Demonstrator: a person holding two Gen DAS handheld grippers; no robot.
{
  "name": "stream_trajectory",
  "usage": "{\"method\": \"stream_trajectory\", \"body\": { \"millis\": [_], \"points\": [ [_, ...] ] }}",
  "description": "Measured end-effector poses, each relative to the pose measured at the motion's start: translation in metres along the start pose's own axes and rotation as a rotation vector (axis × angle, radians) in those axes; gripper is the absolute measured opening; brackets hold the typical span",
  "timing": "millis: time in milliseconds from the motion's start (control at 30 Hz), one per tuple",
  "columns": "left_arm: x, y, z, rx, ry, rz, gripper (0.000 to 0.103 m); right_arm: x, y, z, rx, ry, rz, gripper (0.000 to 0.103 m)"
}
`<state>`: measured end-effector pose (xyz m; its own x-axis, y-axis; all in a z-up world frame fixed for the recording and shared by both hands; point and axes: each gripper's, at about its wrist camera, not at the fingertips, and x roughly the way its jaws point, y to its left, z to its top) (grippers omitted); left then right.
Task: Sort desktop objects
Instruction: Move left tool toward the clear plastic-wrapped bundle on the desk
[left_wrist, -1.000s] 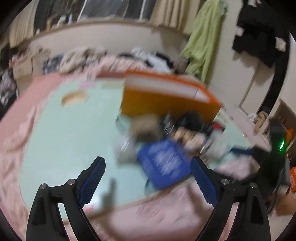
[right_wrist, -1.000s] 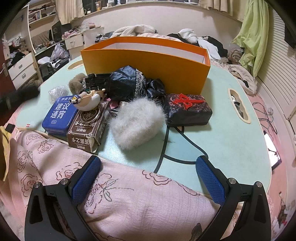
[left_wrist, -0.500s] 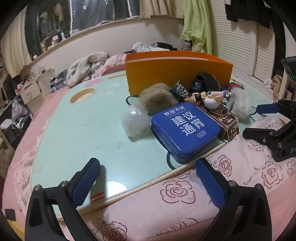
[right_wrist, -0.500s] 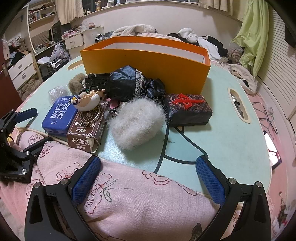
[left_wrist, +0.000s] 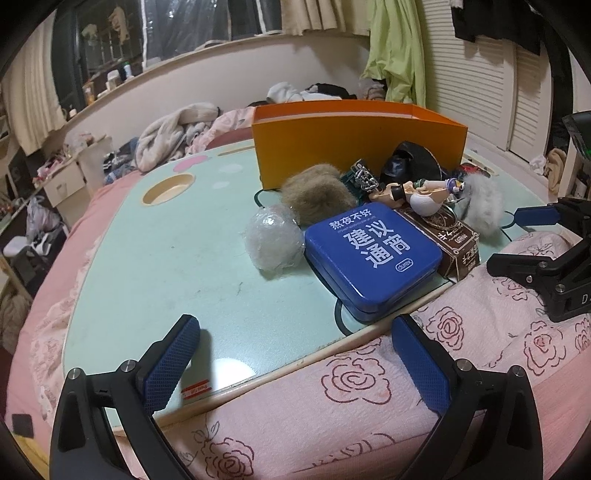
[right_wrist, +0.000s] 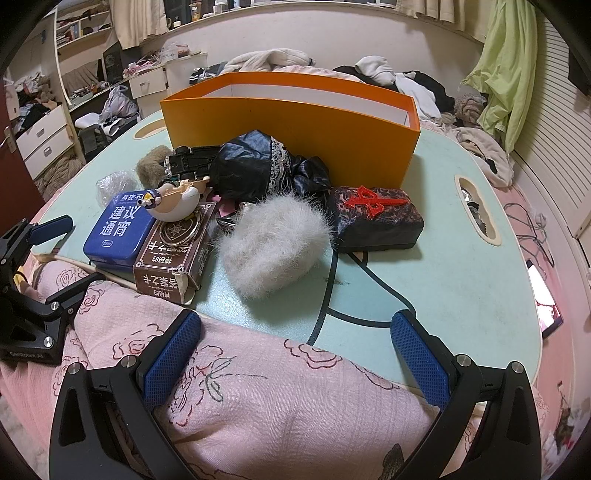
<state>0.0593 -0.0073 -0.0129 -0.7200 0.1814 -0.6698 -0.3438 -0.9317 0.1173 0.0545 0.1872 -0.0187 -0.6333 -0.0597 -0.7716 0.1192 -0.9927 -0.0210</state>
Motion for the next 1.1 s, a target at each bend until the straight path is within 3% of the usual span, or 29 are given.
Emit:
{"method": "stream_trajectory", "body": {
  "millis": [167, 367, 567, 633, 700, 733, 767, 833, 967, 1100],
  "points": [
    [-0.001, -0.001, 0.002, 0.0, 0.001, 0.007, 0.103, 0.001, -0.002, 0.001, 0.0, 0.0, 0.0, 0.102],
    [-0.01, 0.004, 0.006, -0.011, -0.058, 0.001, 0.101, 0.003, -0.005, 0.002, 0.0, 0.0, 0.001, 0.102],
    [-0.019, 0.024, 0.025, -0.129, -0.092, -0.124, 0.083, 0.002, -0.005, 0.002, 0.0, 0.001, 0.002, 0.102],
    [-0.015, 0.033, 0.038, -0.165, -0.093, -0.087, 0.073, 0.003, -0.005, 0.002, 0.0, 0.0, 0.002, 0.102],
    [-0.002, 0.038, 0.049, -0.16, -0.06, -0.015, 0.055, 0.003, -0.005, 0.002, 0.0, 0.001, 0.002, 0.102],
    [0.007, 0.04, 0.052, -0.16, -0.041, -0.01, 0.052, 0.002, -0.005, 0.002, 0.001, 0.001, 0.002, 0.102],
    [0.016, 0.043, 0.055, -0.169, -0.019, -0.033, 0.049, 0.003, -0.006, 0.002, 0.001, 0.001, 0.002, 0.102],
    [0.036, 0.046, 0.056, -0.197, 0.054, -0.092, 0.03, 0.003, -0.006, 0.002, 0.0, 0.001, 0.002, 0.102],
    [0.032, 0.041, 0.053, -0.175, 0.007, -0.073, 0.028, 0.003, -0.006, 0.003, 0.002, 0.001, 0.002, 0.102],
    [0.01, 0.041, 0.043, -0.189, -0.103, -0.061, 0.028, 0.0, -0.006, 0.002, 0.016, -0.013, 0.017, 0.102]
  ]
}}
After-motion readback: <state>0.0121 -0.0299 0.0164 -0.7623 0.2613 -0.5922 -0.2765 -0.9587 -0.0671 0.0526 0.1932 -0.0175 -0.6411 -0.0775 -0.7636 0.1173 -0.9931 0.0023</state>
